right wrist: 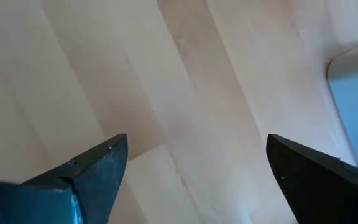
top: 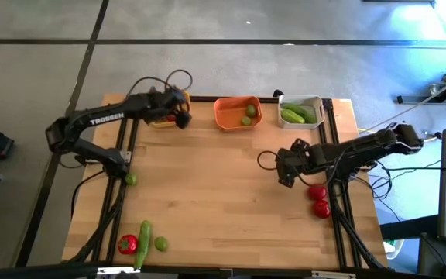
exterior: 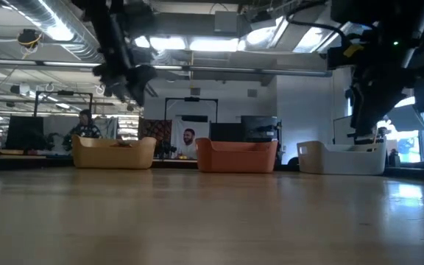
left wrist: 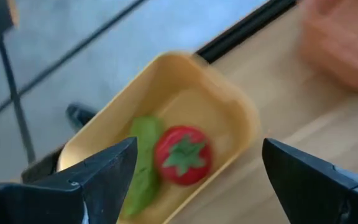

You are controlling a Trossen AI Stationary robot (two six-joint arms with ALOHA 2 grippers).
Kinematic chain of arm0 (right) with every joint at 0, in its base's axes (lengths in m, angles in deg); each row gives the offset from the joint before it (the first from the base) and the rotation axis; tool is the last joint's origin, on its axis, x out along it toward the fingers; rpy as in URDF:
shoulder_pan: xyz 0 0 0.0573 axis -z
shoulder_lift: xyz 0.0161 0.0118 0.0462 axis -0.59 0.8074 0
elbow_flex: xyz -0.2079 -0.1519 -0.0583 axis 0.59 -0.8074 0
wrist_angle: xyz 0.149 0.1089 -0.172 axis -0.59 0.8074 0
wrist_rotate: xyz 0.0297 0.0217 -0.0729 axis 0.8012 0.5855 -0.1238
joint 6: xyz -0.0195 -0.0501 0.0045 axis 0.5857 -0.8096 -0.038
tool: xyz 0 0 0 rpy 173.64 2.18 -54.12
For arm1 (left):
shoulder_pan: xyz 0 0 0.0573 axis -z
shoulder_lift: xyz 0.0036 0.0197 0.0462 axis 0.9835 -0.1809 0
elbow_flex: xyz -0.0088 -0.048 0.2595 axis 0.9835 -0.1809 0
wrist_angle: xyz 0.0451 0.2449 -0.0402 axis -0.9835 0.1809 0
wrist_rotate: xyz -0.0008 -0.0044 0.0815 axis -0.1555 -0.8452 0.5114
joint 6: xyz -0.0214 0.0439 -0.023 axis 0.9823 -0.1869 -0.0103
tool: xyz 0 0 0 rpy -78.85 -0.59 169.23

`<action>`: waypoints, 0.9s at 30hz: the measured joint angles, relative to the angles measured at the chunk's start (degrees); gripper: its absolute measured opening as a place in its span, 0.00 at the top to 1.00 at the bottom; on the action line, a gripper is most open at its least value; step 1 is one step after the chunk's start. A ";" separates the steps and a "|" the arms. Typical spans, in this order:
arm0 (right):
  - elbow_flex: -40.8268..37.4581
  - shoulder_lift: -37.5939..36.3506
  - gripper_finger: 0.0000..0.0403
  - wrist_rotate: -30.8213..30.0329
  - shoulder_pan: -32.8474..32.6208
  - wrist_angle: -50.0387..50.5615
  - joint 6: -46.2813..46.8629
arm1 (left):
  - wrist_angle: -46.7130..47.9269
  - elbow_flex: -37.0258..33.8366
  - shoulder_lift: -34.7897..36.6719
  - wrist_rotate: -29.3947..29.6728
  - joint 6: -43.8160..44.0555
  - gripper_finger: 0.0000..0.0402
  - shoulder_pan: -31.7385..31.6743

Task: Sort produce into baskets
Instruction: Put the cucumber into the white bin

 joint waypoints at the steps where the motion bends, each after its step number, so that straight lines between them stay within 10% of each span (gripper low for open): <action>1: 0.00 0.00 0.08 0.02 0.59 0.04 -0.76 | 1.07 0.00 0.00 -0.91 0.04 0.15 -1.36; 27: 0.00 -0.02 0.08 0.07 4.11 0.10 -6.49 | 3.27 -5.14 -13.51 -4.25 -4.57 0.15 -12.45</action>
